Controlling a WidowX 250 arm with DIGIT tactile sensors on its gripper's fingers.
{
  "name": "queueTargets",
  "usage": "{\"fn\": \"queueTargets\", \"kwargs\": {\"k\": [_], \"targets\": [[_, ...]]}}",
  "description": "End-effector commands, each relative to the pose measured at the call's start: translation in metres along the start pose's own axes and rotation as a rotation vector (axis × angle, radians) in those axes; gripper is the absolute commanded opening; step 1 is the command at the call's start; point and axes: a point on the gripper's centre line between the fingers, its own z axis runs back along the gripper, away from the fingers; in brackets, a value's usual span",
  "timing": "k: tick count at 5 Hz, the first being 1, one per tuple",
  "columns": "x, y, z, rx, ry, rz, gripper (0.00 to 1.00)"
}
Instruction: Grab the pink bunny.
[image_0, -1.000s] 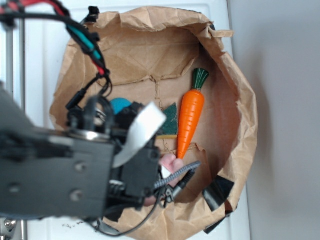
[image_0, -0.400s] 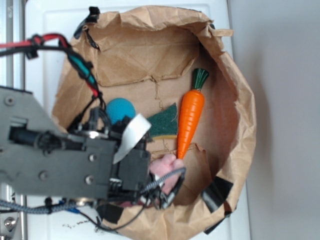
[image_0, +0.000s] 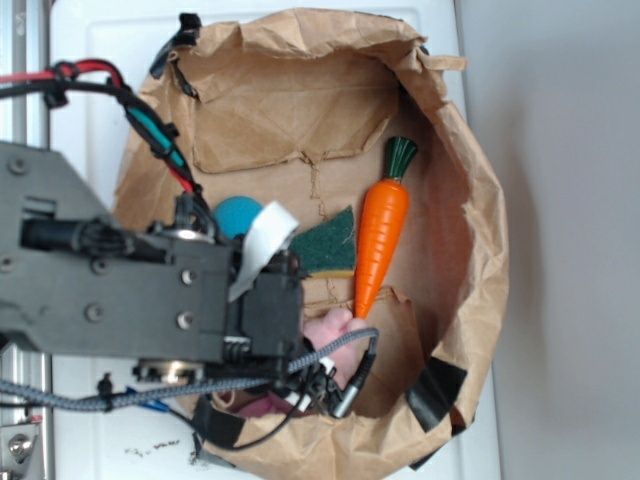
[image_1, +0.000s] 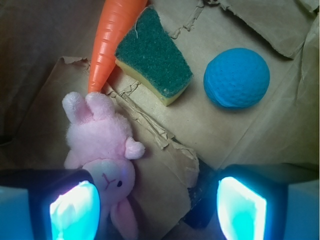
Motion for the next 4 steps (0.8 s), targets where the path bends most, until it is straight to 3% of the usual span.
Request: {"fn": "queueTargets", "kwargs": {"k": [1, 4], "targets": [[0.01, -0.019, -0.005, -0.028, -0.09, 0.052, 1.0], [0.012, -0.044, -0.032, -0.069, -0.096, 0.074, 1.0]]}}
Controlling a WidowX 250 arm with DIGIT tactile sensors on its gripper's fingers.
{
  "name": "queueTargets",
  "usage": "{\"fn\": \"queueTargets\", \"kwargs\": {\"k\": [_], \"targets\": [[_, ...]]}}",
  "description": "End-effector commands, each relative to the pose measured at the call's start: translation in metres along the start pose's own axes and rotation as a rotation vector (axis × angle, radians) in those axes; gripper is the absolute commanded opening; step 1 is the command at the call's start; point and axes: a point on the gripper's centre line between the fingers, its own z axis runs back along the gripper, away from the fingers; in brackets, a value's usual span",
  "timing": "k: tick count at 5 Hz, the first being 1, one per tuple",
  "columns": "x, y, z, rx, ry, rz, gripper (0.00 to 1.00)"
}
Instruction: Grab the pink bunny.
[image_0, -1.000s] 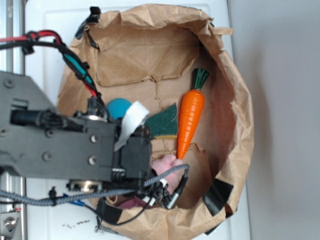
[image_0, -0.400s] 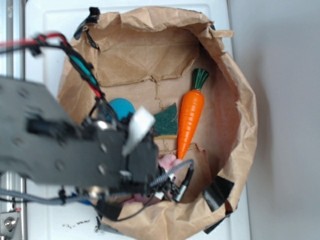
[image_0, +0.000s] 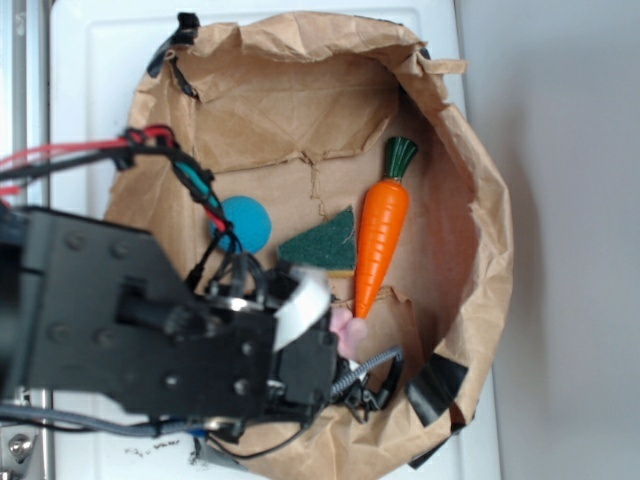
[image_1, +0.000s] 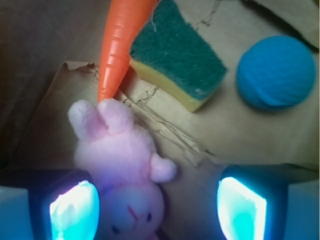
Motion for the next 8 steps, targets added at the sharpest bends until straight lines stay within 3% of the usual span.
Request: {"fn": "queueTargets", "kwargs": {"k": [1, 2, 3, 4, 5, 6, 8], "targets": [[0.009, -0.033, -0.01, -0.045, -0.017, 0.024, 1.0], [0.01, -0.039, -0.027, -0.018, -0.053, 0.036, 1.0], [0.011, -0.038, -0.028, -0.006, -0.058, 0.061, 0.92], [0.014, -0.037, -0.022, -0.001, -0.044, 0.076, 0.0], [0.021, -0.037, -0.002, -0.005, -0.029, 0.106, 0.0], [0.047, -0.029, 0.023, 0.014, 0.0, 0.183, 0.0], [0.067, -0.003, 0.071, 0.112, -0.02, 0.3, 0.0]]}}
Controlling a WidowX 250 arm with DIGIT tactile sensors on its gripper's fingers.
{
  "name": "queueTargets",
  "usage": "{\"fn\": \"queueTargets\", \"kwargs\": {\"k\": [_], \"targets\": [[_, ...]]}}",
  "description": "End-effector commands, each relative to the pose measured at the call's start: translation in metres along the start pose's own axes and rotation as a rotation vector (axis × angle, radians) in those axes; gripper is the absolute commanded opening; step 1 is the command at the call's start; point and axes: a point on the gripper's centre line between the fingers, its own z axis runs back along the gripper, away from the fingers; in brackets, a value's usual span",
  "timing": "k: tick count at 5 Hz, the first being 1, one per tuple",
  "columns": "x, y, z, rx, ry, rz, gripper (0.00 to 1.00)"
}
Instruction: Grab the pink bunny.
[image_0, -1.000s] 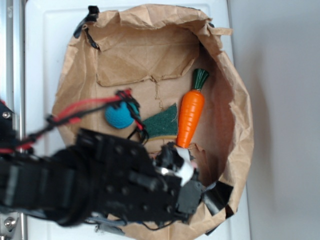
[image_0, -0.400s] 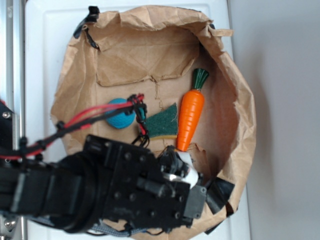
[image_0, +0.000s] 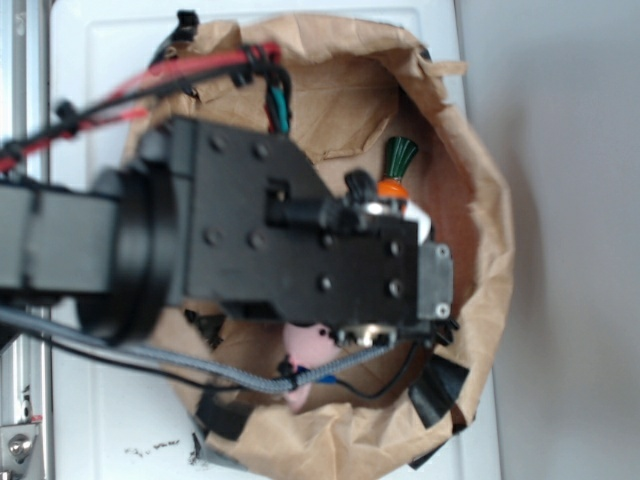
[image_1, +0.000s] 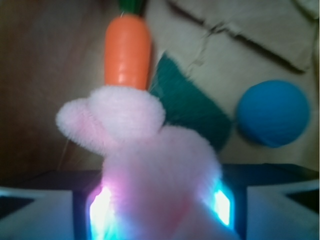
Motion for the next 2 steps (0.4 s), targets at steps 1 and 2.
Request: {"fn": "queueTargets", "kwargs": {"k": [1, 2], "targets": [[0.0253, 0.0093, 0.0545, 0.017, -0.064, 0.137, 0.0], [0.0249, 0.0109, 0.0602, 0.03, -0.141, 0.195, 0.0]]}}
